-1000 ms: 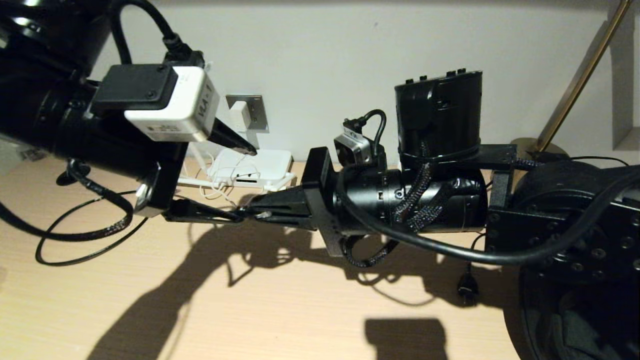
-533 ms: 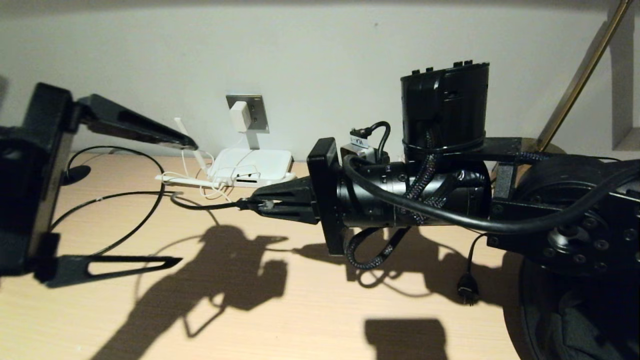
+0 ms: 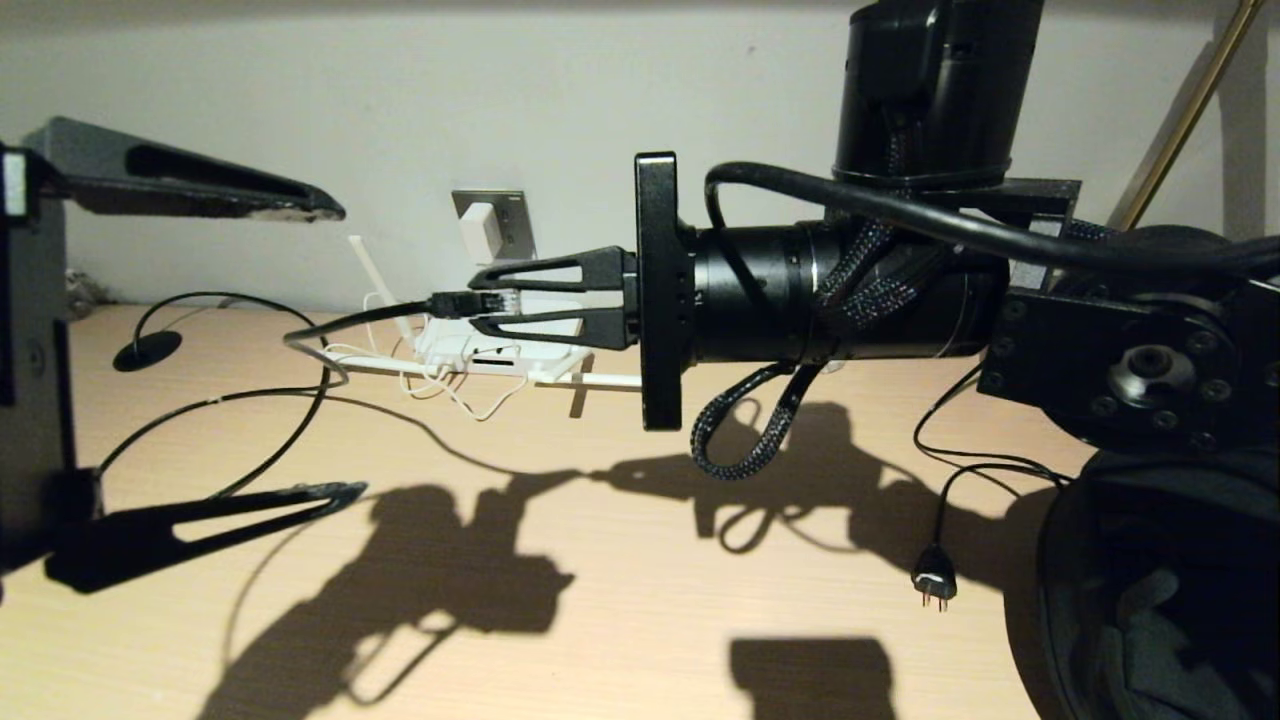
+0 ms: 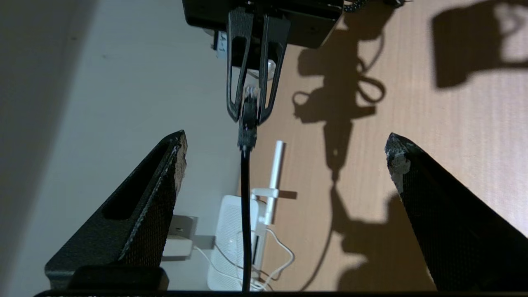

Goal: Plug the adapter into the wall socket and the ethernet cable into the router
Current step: Hand it to the other hand

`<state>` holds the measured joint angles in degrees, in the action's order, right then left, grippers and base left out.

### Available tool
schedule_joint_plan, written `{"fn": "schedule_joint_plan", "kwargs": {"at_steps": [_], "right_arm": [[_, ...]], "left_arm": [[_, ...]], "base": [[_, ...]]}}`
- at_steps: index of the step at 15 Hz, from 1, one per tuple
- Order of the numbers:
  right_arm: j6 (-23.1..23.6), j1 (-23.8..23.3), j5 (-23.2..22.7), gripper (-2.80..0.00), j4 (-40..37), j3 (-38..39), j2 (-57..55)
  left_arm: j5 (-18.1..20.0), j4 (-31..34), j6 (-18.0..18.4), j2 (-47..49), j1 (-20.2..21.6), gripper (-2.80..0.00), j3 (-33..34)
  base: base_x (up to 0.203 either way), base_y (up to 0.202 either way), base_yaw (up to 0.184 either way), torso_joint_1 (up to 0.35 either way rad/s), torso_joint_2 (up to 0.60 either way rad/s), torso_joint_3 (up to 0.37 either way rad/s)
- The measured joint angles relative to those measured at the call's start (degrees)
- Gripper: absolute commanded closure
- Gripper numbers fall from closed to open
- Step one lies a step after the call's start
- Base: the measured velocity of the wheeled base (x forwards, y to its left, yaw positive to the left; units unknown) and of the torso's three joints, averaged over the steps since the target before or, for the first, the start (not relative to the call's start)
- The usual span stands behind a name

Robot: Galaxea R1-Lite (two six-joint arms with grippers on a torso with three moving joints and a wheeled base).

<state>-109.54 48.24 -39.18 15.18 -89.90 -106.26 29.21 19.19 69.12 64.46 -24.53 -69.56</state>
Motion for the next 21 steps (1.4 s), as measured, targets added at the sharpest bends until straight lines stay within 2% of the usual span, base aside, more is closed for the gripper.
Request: {"fn": "schedule_joint_plan", "kwargs": {"at_steps": [3, 11, 15, 21], "right_arm": [[-1.42, -0.01, -0.8, 0.0, 0.0, -1.26, -0.71], [-2.6, 0.02, -3.43, 0.0, 0.22, -1.82, -0.69], [-2.59, 0.1, -6.62, 0.0, 0.09, -1.27, 0.29], [-2.59, 1.31, -6.88, 0.0, -0.05, -0.73, 1.5]], "left_arm": [[0.13, -4.88, -0.11, 1.46, -0.13, -2.8, 0.32], [0.75, -5.14, -0.07, 3.15, -0.17, -2.8, 0.34], [2.07, -5.14, -0.2, 3.24, -0.16, -2.8, 0.16], [2.58, -5.14, -0.49, 3.21, -0.22, -2.8, -0.7]], "base": [[0.0, 0.0, 0.0, 0.0, 0.0, 0.0], [0.0, 0.0, 0.0, 0.0, 0.0, 0.0], [0.0, 0.0, 0.0, 0.0, 0.0, 0.0], [0.0, 0.0, 0.0, 0.0, 0.0, 0.0]]}}
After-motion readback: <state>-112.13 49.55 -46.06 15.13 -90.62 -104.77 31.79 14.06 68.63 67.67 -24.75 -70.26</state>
